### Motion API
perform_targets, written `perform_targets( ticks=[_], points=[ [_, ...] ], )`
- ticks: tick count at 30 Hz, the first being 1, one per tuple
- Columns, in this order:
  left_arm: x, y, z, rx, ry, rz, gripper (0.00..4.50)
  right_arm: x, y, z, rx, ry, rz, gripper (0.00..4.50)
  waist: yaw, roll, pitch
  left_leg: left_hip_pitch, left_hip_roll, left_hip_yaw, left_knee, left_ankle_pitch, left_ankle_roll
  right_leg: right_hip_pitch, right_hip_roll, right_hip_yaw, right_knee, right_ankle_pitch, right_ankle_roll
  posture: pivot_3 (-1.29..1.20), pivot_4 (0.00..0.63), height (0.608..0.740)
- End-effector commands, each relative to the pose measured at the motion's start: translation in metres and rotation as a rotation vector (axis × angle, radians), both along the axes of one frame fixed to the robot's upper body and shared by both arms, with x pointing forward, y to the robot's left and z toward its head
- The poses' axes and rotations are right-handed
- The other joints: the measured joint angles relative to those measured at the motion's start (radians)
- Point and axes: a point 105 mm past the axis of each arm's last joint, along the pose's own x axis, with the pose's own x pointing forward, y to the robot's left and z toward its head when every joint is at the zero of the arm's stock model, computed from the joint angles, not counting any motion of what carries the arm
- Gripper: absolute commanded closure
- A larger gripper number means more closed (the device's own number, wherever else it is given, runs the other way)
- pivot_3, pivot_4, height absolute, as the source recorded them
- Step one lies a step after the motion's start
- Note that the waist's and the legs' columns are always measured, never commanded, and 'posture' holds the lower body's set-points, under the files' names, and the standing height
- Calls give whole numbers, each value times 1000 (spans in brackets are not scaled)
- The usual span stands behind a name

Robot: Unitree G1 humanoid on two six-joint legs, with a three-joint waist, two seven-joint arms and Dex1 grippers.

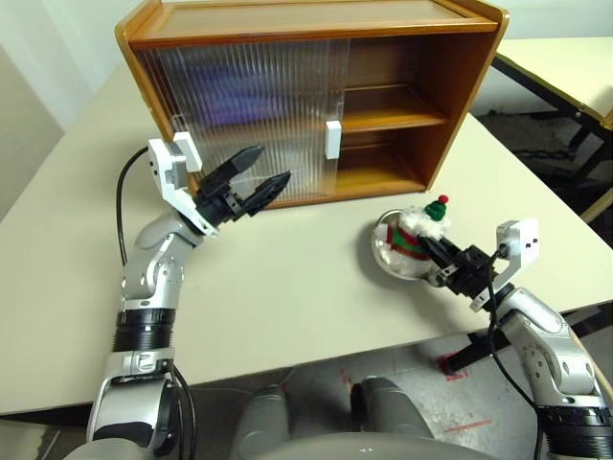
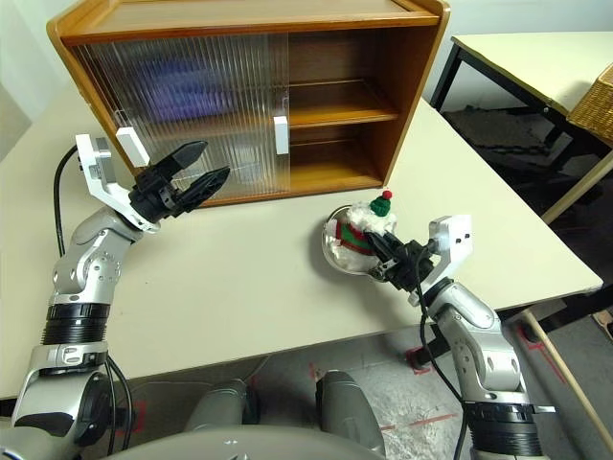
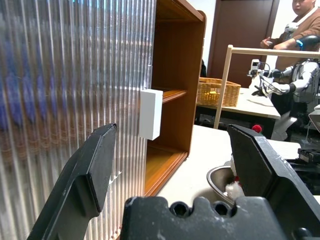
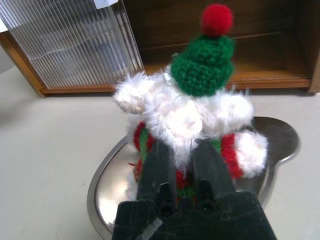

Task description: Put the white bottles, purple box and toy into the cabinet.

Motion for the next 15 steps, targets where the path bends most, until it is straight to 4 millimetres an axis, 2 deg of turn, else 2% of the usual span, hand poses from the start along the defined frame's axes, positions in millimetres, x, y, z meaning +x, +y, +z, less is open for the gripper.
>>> perform_targets(
  ticks=[1,7,11,15],
  points=[
    [1,-6,-2,4,3,-20,0,-1,-6,23,11,-70,-13,4372,-2,0,0,0,0,0,0,0,0,0,0,0,0,0,0,-18,0,740],
    [4,-12,-2,5,3,-46,0,4,-8,79,19,-192,10,4372,-7,0,0,0,0,0,2,0,0,0,0,0,1,0,0,-45,0,740],
    [6,-13,-2,3,0,-51,0,22,-11,110,49,-252,-5,4373,-15,0,0,0,0,0,4,0,0,1,0,0,1,1,0,-47,0,740],
    [6,-14,-3,16,-9,-49,0,48,-5,143,49,-321,22,4373,-29,0,0,0,0,0,4,0,0,2,0,1,1,2,0,-27,0,740]
  ],
)
